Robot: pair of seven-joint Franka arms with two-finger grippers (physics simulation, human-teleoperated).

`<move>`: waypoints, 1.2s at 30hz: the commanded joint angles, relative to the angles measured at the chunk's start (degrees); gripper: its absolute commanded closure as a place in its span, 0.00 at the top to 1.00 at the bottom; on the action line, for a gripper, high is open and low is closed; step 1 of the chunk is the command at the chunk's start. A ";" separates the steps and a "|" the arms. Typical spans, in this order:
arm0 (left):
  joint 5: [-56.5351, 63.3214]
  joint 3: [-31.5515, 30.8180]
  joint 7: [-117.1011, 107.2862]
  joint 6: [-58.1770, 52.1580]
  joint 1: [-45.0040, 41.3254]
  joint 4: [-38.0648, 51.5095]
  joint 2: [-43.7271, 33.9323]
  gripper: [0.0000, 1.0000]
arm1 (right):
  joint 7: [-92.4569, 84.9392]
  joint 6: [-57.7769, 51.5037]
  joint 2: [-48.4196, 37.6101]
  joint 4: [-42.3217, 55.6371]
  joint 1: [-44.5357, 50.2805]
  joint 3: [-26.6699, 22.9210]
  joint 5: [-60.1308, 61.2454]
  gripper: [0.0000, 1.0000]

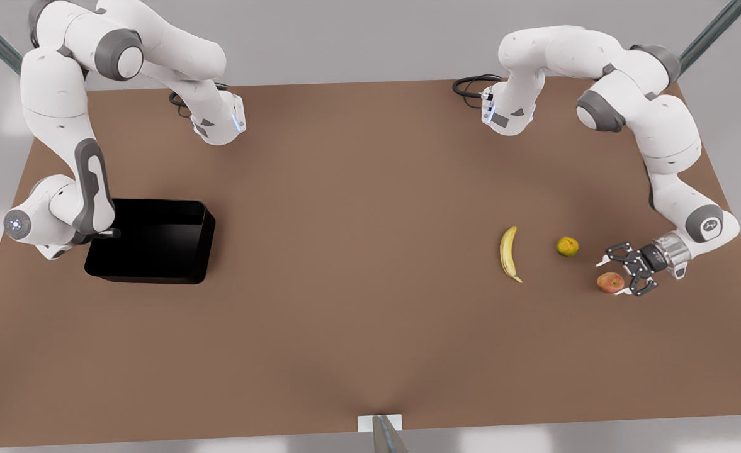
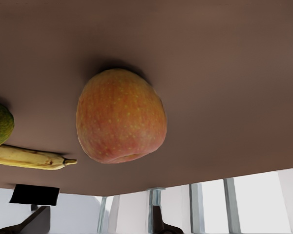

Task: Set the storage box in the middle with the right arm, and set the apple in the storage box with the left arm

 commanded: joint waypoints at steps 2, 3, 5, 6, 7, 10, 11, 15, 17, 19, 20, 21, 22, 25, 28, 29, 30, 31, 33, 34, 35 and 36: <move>-1.40 -0.09 0.09 -0.23 1.38 -0.13 0.83 1.00 | -0.53 -0.09 -0.09 0.05 -0.09 0.00 0.00 0.41; -3.16 -0.09 0.09 -0.40 1.91 -0.04 1.10 1.00 | -0.61 -0.18 -0.09 0.05 -0.09 0.00 0.00 0.37; -5.00 -0.09 0.09 -0.14 2.17 0.05 1.36 1.00 | -1.22 -0.18 -0.09 0.05 -0.09 0.09 0.00 0.28; -6.76 -0.09 0.00 0.04 2.17 0.75 2.33 1.00 | -1.75 -0.18 0.00 0.14 -0.09 0.00 0.00 0.25; -7.99 -0.27 0.09 0.13 2.17 0.93 2.94 1.00 | -1.76 -0.18 0.00 0.14 -0.09 0.09 -0.09 0.24; -7.82 -0.44 1.23 0.13 2.35 1.02 3.65 1.00 | -1.76 -0.26 0.26 0.23 -0.09 0.09 0.00 0.24; -7.46 -0.44 2.19 0.04 2.35 0.93 3.74 1.00 | -2.63 -0.26 0.26 0.31 -0.09 0.09 0.00 0.24; -7.99 -0.53 4.22 0.13 2.53 0.58 5.14 1.00 | -3.25 -1.06 0.18 0.58 -0.09 0.26 0.00 0.24; -8.96 -1.41 3.95 0.21 3.58 0.75 6.11 1.00 | -3.25 -1.06 0.26 0.66 -0.09 0.44 0.00 0.24; -9.92 -1.50 3.95 0.21 3.67 0.75 6.37 1.00 | -3.25 -0.88 0.18 0.66 -0.09 0.53 0.00 0.24; -10.01 -2.11 3.95 0.30 3.76 0.75 6.55 1.00 | -3.34 -0.88 0.18 0.66 0.00 0.61 0.00 0.24; -10.10 -2.20 3.95 0.39 3.76 0.75 6.64 1.00 | -3.34 -0.88 0.18 0.75 0.00 0.61 0.00 0.24; -10.54 -2.64 3.87 0.91 3.84 0.75 6.72 1.00 | -3.34 -0.88 0.18 0.75 0.00 0.70 0.00 0.24; -11.07 -2.99 3.78 1.27 4.11 0.84 6.99 1.00 | -4.04 -2.37 0.09 1.81 0.09 1.23 0.18 0.23; -11.16 -2.99 3.51 1.27 4.20 0.84 7.08 0.64 | -4.22 -2.90 -0.53 2.60 0.18 2.28 0.27 0.23; -11.24 -2.99 3.51 1.36 4.20 0.84 7.08 0.62 | -4.13 -3.16 -0.70 2.86 0.53 2.37 0.35 0.23; -11.42 -3.17 3.43 1.53 4.20 0.84 7.16 0.61 | -4.13 -4.31 -1.40 3.65 0.62 3.60 0.44 0.23; -11.51 -3.96 3.34 3.11 4.20 0.84 7.16 0.61 | -4.13 -4.40 -2.11 3.83 1.23 3.78 0.70 0.23; -11.42 -3.96 3.34 3.20 4.20 0.84 7.16 0.61 | -3.95 -4.57 -2.81 5.05 4.30 5.27 2.20 0.23; -11.33 -3.96 3.34 3.11 4.20 0.93 7.16 0.61 | -3.16 -5.63 -2.72 7.25 6.59 6.59 2.29 0.23; -11.33 -3.96 3.16 3.11 4.20 0.93 7.16 0.61 | -3.16 -5.45 -2.64 8.92 8.70 7.73 2.37 0.23; -11.33 -3.96 2.64 2.94 4.20 1.02 7.08 0.61 | -2.63 -5.62 -2.64 10.51 10.37 10.46 4.39 0.24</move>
